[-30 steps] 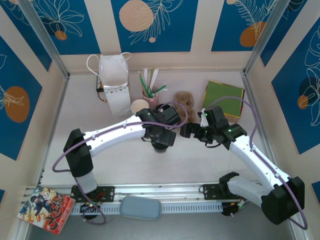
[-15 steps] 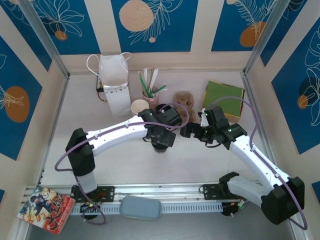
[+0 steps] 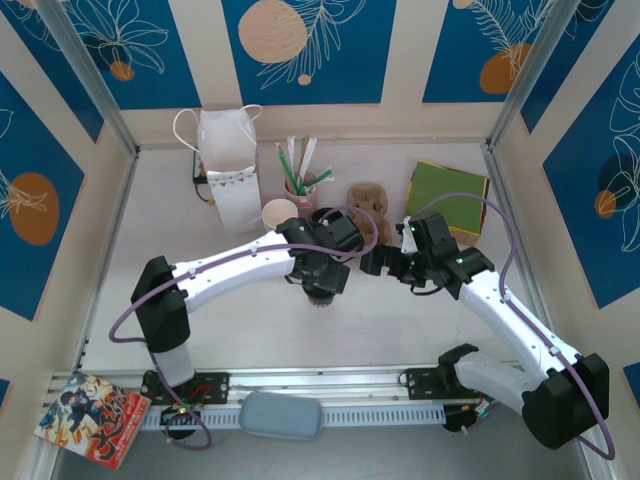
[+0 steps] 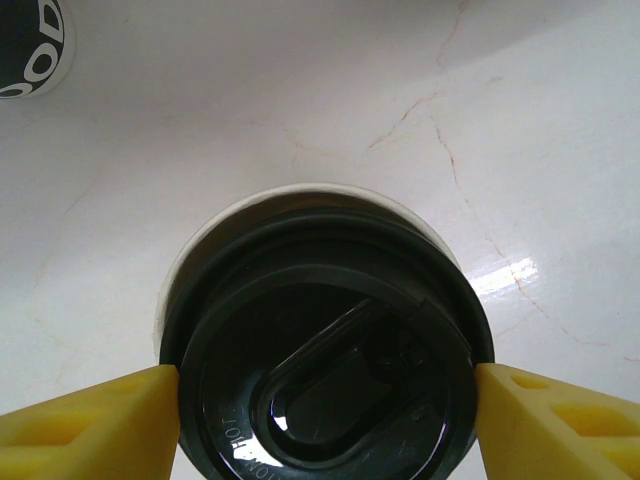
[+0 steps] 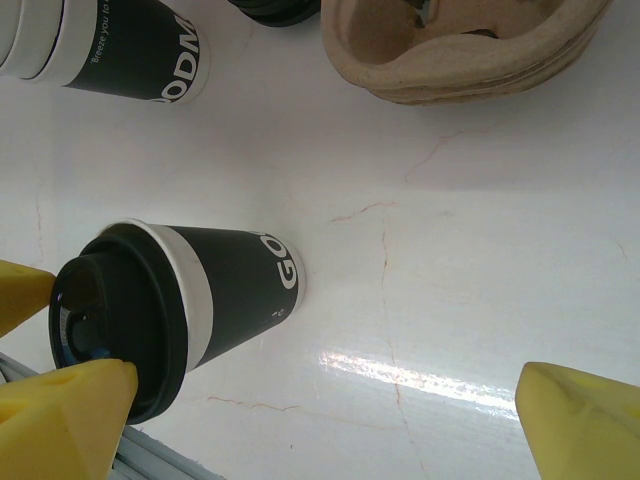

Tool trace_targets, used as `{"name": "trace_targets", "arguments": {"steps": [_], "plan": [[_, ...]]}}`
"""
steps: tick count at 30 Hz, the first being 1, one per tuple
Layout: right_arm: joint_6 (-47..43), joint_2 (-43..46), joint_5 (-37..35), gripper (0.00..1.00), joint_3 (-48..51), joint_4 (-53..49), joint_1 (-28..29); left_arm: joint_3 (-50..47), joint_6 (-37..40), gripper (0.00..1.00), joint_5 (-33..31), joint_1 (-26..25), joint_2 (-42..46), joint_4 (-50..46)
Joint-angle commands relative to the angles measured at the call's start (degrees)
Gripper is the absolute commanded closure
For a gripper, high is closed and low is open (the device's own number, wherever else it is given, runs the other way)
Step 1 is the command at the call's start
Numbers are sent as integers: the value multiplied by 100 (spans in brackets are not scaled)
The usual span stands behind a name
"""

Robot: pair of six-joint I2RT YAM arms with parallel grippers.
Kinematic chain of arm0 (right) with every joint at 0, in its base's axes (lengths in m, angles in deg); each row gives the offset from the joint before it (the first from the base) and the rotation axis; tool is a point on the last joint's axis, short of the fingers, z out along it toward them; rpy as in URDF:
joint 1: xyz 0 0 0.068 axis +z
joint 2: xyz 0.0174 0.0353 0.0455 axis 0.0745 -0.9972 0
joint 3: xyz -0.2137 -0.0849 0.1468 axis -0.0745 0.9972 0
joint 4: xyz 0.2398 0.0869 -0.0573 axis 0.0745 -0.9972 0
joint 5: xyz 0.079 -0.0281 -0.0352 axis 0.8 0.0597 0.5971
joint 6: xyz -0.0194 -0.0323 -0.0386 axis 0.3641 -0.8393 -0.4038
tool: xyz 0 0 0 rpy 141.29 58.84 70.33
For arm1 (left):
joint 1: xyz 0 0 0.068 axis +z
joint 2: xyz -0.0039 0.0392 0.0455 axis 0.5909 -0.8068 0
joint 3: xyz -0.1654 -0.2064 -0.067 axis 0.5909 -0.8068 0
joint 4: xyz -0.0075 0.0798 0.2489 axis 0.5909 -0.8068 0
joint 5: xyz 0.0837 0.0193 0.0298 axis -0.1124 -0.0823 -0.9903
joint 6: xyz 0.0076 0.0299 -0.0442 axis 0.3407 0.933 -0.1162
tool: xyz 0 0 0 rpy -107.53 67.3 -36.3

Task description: Pack the takeout coffee

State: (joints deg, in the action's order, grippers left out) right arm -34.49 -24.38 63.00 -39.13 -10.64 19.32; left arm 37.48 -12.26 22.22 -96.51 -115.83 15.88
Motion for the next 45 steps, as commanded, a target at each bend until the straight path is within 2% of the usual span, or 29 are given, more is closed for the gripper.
{"name": "trace_targets", "arguments": {"steps": [1, 4, 11, 21, 30, 39, 45], "plan": [[16, 57, 152, 1, 82, 11, -22, -15, 61, 27, -53, -67, -88, -96], [12, 59, 153, 1, 86, 11, -32, -15, 60, 32, -105, -70, -73, -104], [11, 49, 172, 1, 78, 19, -30, 117, 104, 32, -251, -56, -30, -210], [10, 23, 183, 1, 78, 28, -30, -15, 113, 22, -68, -54, -135, -149], [11, 20, 180, 1, 79, 34, -30, -92, 105, 25, -43, -59, -132, -96], [22, 24, 180, 1, 86, 30, -30, -131, 90, 23, 15, -61, -187, -87], [25, 34, 174, 1, 81, 27, -30, -156, 73, 29, -20, -60, -171, -87]]}}
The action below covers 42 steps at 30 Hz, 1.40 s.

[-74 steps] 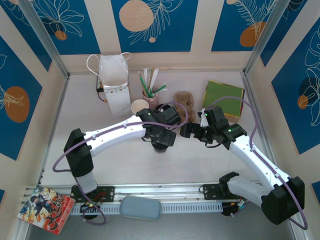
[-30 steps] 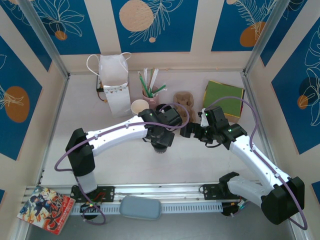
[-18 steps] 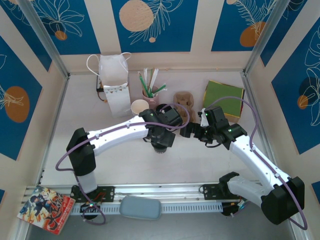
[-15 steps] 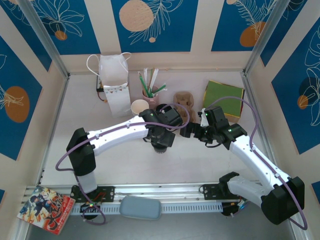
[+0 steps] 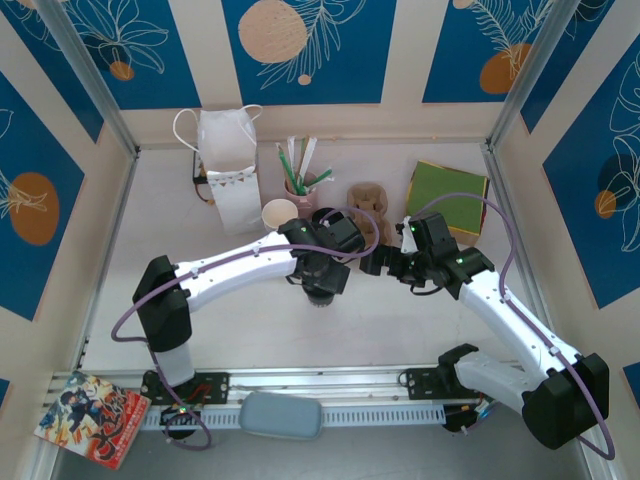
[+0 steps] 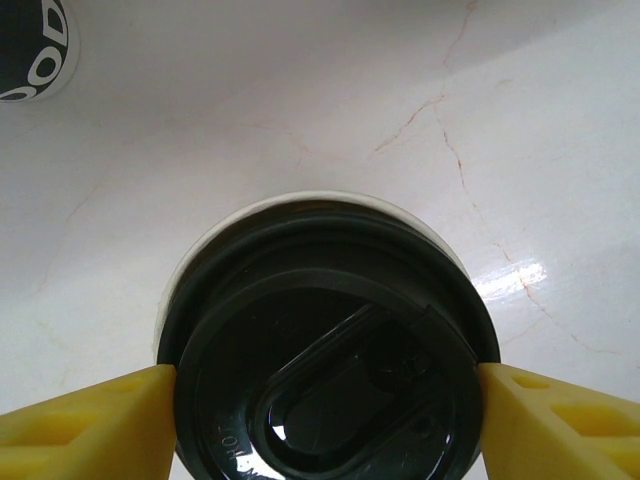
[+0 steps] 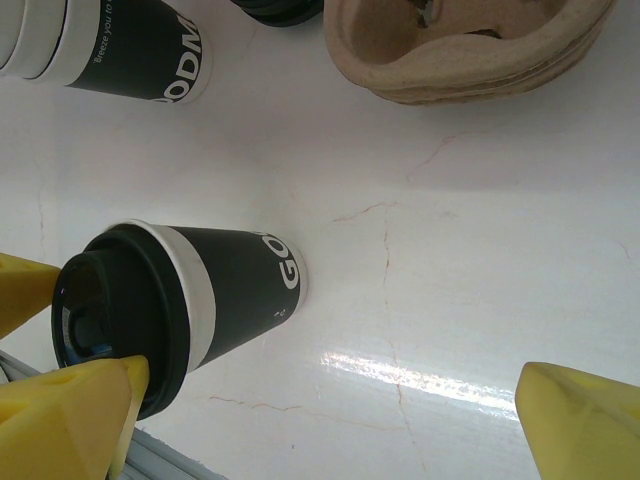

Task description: Pack the takeout coffee

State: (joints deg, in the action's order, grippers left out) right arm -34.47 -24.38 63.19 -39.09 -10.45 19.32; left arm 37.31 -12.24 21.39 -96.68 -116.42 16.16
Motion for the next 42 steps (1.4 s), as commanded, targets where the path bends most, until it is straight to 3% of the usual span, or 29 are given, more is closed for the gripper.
{"name": "trace_targets", "arguments": {"steps": [1, 14, 42], "plan": [[22, 31, 152, 1, 78, 6, -30, -122, 64, 29, 41, -36, -89, -133], [21, 23, 150, 1, 94, 26, -30, 169, 123, 31, -425, -31, 20, -335], [-25, -124, 331, 1, 64, 148, -7, 13, 229, 31, -182, 148, -86, -65]]}}
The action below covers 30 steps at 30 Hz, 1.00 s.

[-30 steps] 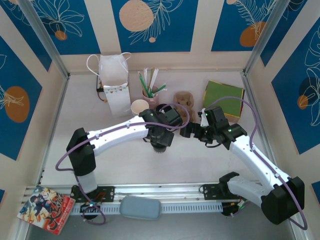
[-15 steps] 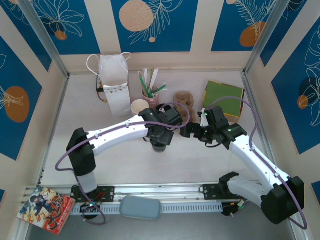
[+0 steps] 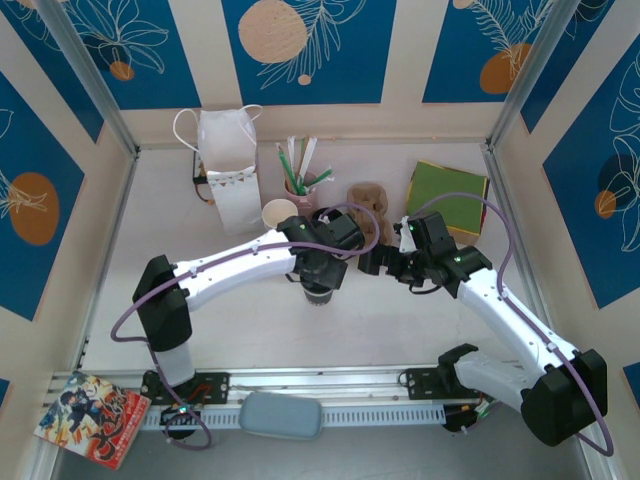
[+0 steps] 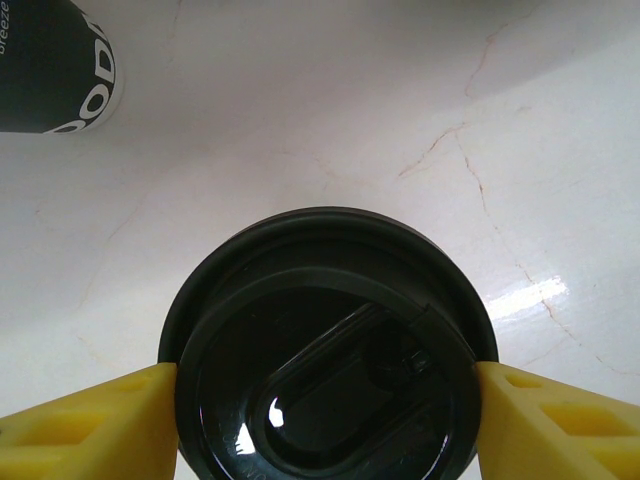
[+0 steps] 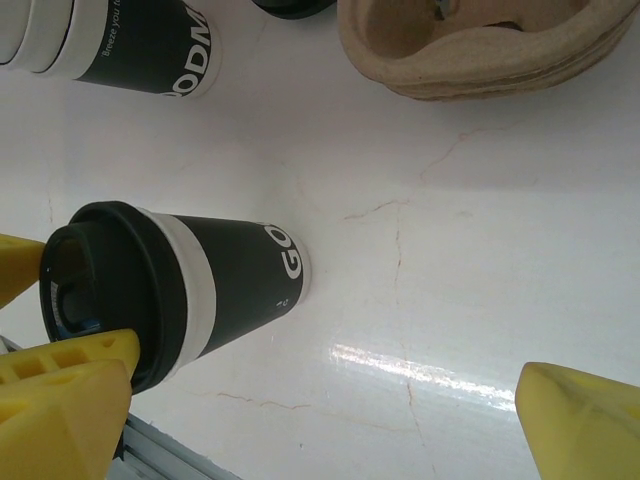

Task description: Pack the takeout coffee

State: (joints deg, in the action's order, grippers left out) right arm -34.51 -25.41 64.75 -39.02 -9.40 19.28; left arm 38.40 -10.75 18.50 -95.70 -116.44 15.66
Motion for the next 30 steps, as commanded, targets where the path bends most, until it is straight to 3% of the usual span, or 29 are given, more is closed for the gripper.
{"name": "trace_targets", "arguments": {"steps": [1, 30], "plan": [[-22, -21, 171, 1, 58, 43, -6, -138, 70, 31, 116, 51, -97, 12], [0, -28, 153, 1, 75, 52, 23, -448, -62, 29, 307, 70, 11, 179]]}}
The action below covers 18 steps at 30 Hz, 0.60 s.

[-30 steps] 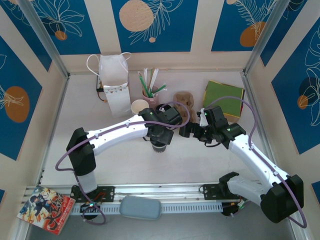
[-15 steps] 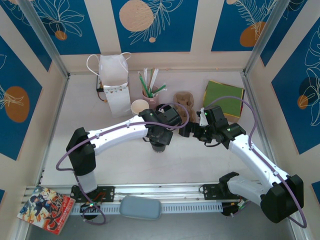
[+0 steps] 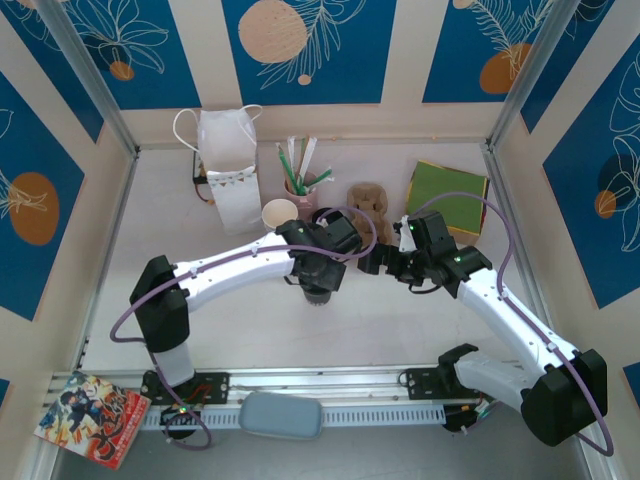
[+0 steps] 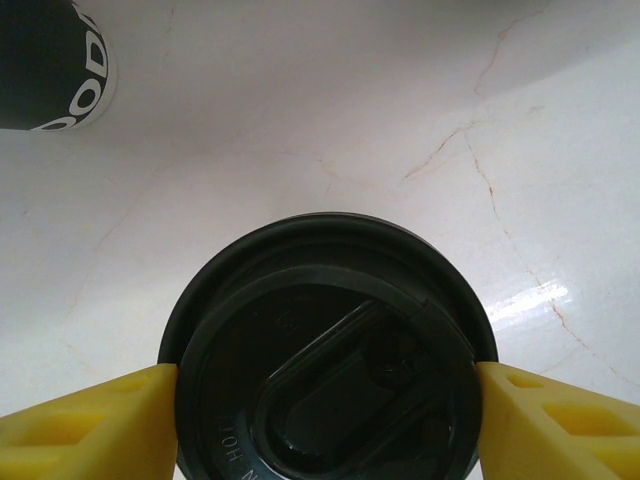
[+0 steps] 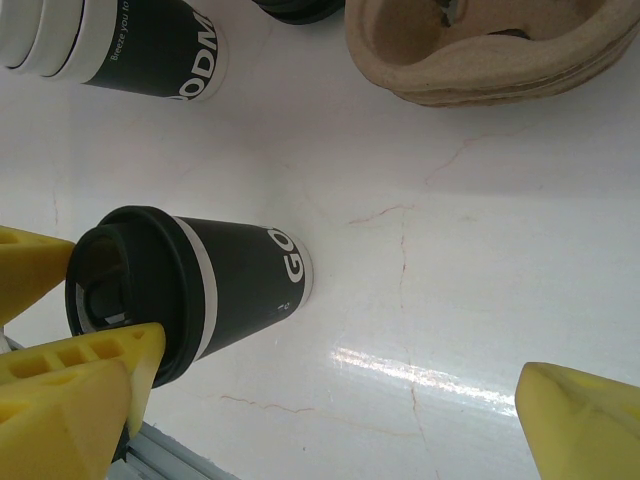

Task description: Pack the takeout coffee

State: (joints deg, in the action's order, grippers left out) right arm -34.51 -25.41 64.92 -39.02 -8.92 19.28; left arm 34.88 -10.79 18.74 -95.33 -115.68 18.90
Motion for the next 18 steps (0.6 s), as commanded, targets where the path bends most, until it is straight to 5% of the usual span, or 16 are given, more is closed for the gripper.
{"name": "trace_targets", "arguments": {"steps": [1, 18], "plan": [[-4, -34, 136, 1, 75, -2, 19, -61, -51, 28, 270, 31, -66, -181], [-2, -30, 137, 1, 66, -5, 44, -452, -256, 24, 458, 23, 53, 116]]}}
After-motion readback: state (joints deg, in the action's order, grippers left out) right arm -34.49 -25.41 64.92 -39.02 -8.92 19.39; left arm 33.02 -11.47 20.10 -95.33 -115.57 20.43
